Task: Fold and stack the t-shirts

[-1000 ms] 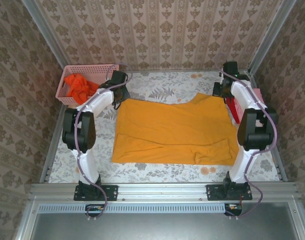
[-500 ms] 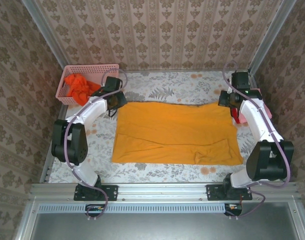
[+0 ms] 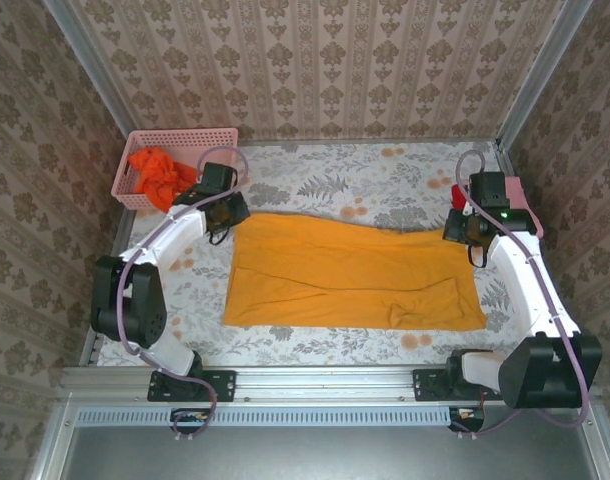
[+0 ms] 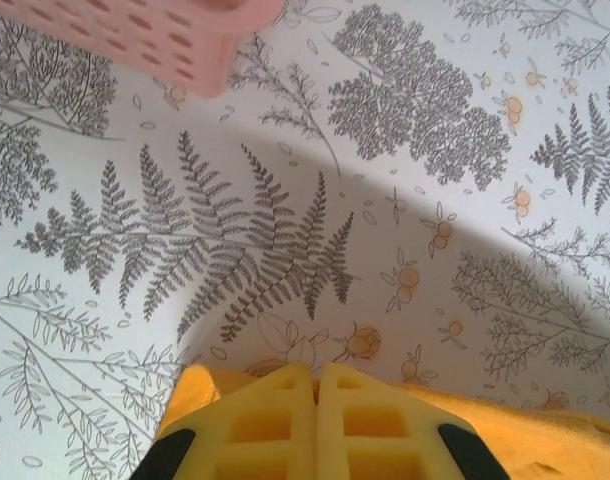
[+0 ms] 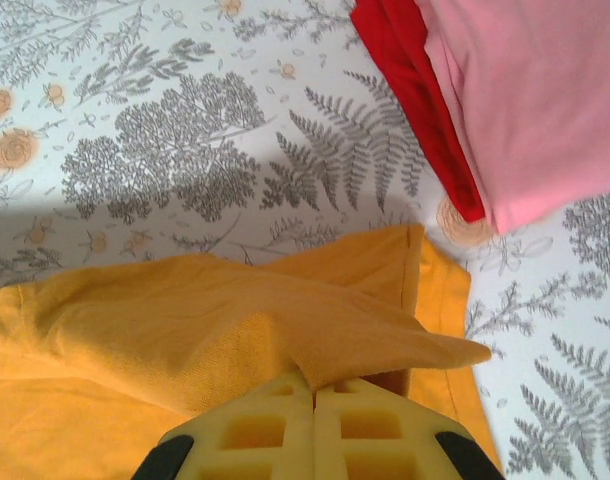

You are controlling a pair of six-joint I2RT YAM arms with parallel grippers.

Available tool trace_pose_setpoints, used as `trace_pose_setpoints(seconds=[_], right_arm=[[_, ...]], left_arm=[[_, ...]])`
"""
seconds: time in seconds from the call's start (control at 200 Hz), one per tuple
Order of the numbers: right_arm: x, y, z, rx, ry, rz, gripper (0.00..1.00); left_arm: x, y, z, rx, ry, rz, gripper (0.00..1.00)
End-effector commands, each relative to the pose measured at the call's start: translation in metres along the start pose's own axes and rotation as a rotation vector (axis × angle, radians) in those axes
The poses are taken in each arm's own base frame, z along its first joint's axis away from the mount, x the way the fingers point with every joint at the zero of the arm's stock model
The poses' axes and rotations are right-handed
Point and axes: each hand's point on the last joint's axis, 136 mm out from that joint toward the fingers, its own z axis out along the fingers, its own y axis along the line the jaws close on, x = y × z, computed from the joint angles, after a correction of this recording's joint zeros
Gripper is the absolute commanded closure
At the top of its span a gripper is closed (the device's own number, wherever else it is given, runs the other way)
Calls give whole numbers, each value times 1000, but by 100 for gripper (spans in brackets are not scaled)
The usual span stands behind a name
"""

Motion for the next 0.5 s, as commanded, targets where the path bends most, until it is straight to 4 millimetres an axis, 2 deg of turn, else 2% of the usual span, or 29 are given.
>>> trace_pose_setpoints(seconds=[0.0,0.31,0.495], right_arm=[[27,-12,-8,51,68,38,100],[54,-21,-21,74,110,72,100],[58,-24,-27,89,114,113,100]], left_arm=[[4,6,-8,14,5,-20,100],[18,13,-17,33,39,-29,100],[28,14,-23,53,63,-44,100]])
